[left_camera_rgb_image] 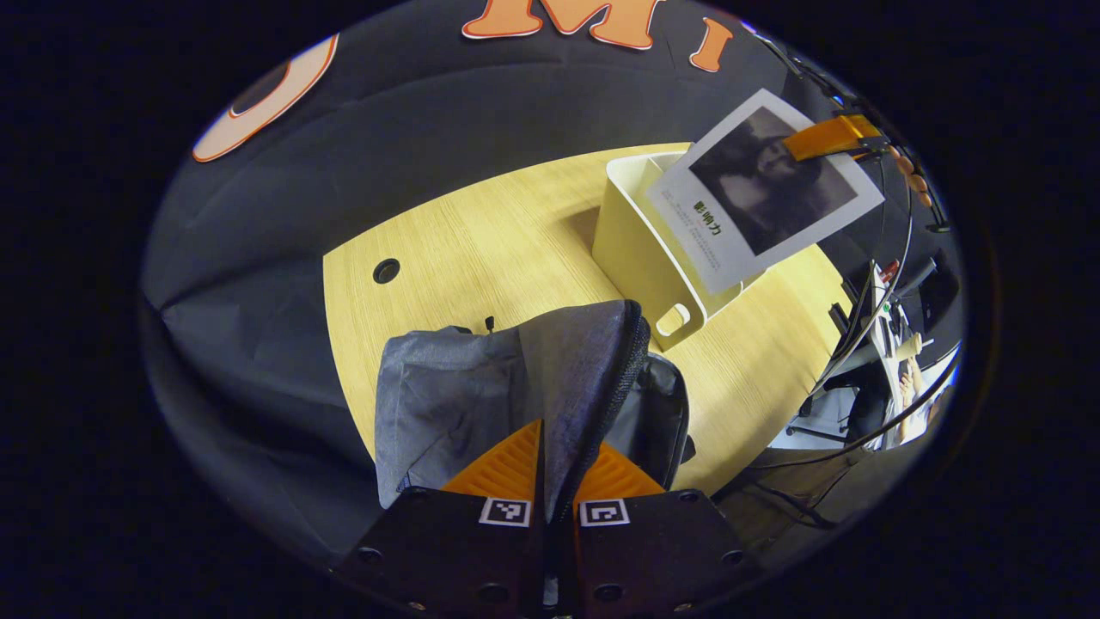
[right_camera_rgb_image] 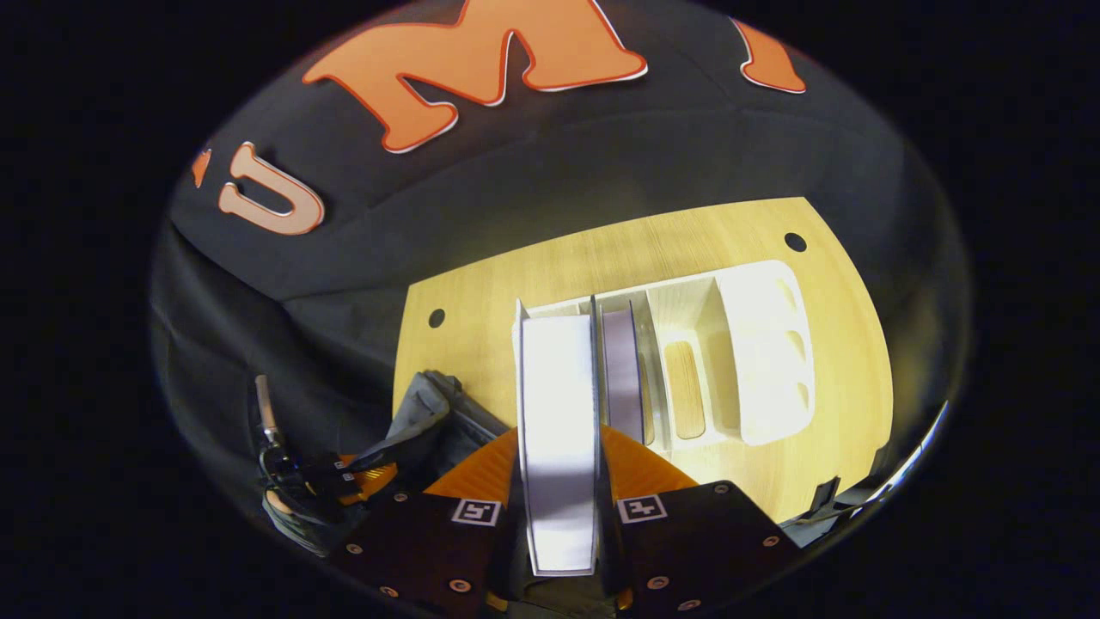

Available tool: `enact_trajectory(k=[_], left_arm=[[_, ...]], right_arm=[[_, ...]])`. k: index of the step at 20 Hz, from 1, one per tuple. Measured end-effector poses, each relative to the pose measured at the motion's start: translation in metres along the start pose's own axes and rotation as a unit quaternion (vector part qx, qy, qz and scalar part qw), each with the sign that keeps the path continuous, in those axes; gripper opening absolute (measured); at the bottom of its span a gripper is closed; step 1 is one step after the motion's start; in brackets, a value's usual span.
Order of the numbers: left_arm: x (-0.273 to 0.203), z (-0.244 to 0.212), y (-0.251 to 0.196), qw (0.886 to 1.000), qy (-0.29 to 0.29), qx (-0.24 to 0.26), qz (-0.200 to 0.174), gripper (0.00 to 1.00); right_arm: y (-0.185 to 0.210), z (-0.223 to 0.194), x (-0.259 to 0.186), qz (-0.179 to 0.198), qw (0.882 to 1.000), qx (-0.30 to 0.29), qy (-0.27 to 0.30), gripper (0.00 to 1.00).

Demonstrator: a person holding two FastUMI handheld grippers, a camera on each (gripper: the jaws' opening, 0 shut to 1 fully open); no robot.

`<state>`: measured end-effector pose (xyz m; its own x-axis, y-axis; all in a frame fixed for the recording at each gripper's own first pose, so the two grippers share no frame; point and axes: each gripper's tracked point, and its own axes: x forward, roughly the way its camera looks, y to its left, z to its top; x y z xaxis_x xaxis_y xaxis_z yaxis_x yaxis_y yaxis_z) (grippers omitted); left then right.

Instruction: Open the schoolbag, grab two books from the bookshelf and put them into the schoolbag.

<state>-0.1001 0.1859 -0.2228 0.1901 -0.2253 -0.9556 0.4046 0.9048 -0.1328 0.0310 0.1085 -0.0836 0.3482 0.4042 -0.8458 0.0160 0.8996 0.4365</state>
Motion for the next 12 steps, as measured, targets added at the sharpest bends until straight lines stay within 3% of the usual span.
enact_trajectory(k=[6,12], left_arm=[[0.004,-0.003,-0.001,1.000,-0.012,-0.005,0.002,0.07],[0.007,-0.006,-0.004,0.999,-0.025,-0.019,-0.001,0.07]], right_arm=[[0.017,-0.022,-0.039,0.056,0.997,-0.010,-0.042,0.34],[0.033,-0.064,-0.038,0.115,0.992,-0.009,-0.045,0.34]])
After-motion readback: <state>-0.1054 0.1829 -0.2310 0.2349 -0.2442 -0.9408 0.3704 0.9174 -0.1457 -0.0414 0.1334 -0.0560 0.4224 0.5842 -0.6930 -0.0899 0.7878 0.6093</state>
